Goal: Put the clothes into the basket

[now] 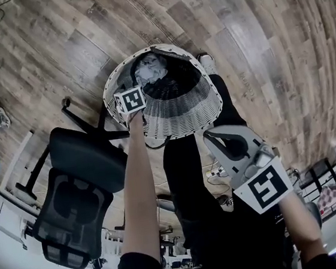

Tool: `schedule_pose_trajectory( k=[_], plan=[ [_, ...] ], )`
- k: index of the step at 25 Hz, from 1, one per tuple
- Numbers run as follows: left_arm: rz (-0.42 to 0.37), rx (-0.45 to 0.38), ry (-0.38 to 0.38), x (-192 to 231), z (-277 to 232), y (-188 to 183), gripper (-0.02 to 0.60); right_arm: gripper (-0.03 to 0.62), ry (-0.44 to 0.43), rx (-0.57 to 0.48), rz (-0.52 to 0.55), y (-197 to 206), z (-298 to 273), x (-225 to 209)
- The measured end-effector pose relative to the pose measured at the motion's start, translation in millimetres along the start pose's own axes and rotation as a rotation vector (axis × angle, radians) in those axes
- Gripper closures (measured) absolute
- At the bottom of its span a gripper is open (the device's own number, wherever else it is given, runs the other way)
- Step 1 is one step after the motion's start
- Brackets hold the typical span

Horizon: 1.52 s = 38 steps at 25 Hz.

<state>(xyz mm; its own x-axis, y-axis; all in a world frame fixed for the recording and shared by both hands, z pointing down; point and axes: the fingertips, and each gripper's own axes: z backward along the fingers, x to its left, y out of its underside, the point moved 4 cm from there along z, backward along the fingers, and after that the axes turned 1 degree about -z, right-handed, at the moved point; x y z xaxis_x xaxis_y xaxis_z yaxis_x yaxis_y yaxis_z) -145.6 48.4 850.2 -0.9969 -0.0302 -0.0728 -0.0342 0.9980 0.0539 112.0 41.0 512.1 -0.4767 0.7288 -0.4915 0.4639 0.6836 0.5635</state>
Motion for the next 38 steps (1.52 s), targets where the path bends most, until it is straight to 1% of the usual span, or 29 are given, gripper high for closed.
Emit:
schedule_pose_trajectory(
  k=[2,4,8,11,12,13,16,18,20,22,24,26,30,34,36,38],
  plan=[
    [-0.023,0.006,0.022,-6.8,14.4,5.7,0.411,0.579,0.001,-0.006,0.01,-7.1,10.5,5.1],
    [-0.03,0.009,0.04,-15.5,30.4,11.2,0.439,0.577,0.005,-0.012,0.024,-14.1,23.1,8.0],
    [-0.024,0.04,0.024,-26.9,70.6,20.1,0.487,0.579,0.022,-0.032,0.063,-31.3,52.0,7.3],
    [-0.015,0.049,0.055,-42.3,107.4,30.2,0.507,0.577,0.031,-0.029,0.079,-43.7,78.7,14.9],
    [-0.016,0.051,0.054,-44.4,119.1,31.1,0.515,0.579,0.035,-0.035,0.084,-47.6,86.0,17.2],
    [-0.018,0.046,0.054,-45.6,129.6,28.7,0.522,0.579,0.039,-0.044,0.092,-51.5,92.1,18.1],
    [-0.016,-0.022,0.093,-57.0,161.4,11.2,0.547,0.578,0.043,-0.057,0.123,-61.2,111.3,19.8],
    [-0.021,-0.018,0.11,-64.0,190.1,10.1,0.555,0.579,0.042,-0.056,0.147,-68.4,127.4,25.5],
    [-0.038,-0.001,0.108,-65.1,219.7,14.9,0.565,0.579,0.04,-0.069,0.162,-77.2,143.9,33.0],
    [-0.028,-0.048,0.139,-68.4,248.4,12.0,0.566,0.578,0.038,-0.097,0.167,-87.3,158.5,38.5],
    [0.009,-0.102,0.178,-72.9,280.1,6.4,0.568,0.579,0.038,-0.117,0.182,-97.9,171.6,40.4],
    [0.027,-0.146,0.189,-76.8,313.0,0.0,0.569,0.579,0.036,-0.134,0.209,-107.2,183.0,40.2],
    [0.014,-0.254,0.221,-81.6,369.9,-4.9,0.569,0.579,-0.002,-0.175,0.259,-129.4,196.7,52.2],
    [0.039,-0.412,0.269,-87.7,426.5,-8.5,0.569,0.579,-0.055,-0.205,0.344,-156.5,201.7,64.8],
    [0.07,-0.495,0.281,-86.4,456.1,-3.7,0.569,0.579,-0.092,-0.217,0.369,-163.7,200.9,71.2],
    [0.119,-0.591,0.282,-83.5,489.8,-1.4,0.571,0.579,-0.146,-0.226,0.371,-173.6,202.4,76.2]
  ],
)
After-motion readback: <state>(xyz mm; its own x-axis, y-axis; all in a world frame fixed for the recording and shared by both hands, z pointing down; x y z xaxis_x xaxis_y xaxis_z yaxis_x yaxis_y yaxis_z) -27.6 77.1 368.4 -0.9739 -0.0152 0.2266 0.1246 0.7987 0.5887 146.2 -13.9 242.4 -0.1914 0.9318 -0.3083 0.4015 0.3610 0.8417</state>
